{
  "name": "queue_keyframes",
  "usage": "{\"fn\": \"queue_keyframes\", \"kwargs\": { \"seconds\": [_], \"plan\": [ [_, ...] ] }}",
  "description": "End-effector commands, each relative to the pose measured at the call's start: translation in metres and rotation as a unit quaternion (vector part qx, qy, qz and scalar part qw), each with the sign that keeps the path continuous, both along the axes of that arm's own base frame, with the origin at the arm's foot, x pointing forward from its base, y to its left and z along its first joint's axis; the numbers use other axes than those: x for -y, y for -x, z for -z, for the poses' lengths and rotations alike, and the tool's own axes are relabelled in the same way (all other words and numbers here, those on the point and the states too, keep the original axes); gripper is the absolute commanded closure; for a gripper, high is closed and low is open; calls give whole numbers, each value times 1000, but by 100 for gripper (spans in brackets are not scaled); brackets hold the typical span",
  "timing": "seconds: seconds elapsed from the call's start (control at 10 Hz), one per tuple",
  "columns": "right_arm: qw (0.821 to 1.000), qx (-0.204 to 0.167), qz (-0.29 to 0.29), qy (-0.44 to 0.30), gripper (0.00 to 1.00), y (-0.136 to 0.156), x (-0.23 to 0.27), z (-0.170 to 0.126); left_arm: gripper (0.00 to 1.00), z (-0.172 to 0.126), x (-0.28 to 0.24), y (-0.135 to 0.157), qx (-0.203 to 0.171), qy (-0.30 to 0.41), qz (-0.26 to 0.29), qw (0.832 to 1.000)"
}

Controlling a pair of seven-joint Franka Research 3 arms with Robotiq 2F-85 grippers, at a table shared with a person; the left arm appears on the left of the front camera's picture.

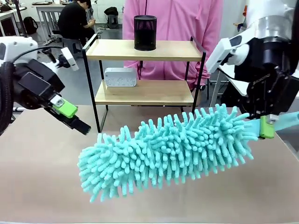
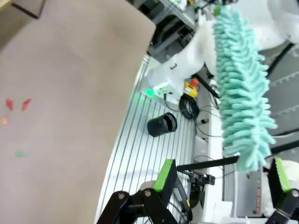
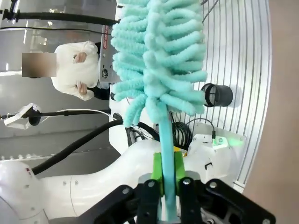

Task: Clean the shelf.
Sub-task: Hand the Duster back to the human.

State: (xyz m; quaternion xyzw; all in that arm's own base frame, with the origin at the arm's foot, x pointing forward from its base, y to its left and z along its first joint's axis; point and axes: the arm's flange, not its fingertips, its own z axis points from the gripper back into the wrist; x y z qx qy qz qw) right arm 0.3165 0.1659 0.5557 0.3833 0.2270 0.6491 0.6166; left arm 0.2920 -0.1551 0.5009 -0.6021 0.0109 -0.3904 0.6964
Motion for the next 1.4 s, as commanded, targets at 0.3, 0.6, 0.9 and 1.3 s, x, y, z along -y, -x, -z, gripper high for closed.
{"fn": "queue_keyframes", "kwargs": {
  "seconds": [0.3,0.6,0.9,1.3],
  "plan": [
    [1000,-4,9,-24,88,-16,-22,2,0,5,71,10,-1,-21,89,996],
    [999,-6,36,-24,88,-18,-17,8,0,6,96,25,2,-19,124,992],
    [998,-4,47,-29,88,-20,-15,9,0,7,96,34,-5,-25,147,989],
    [999,-10,41,-32,88,-19,-16,9,60,9,99,34,26,-30,122,992]
  ]
}}
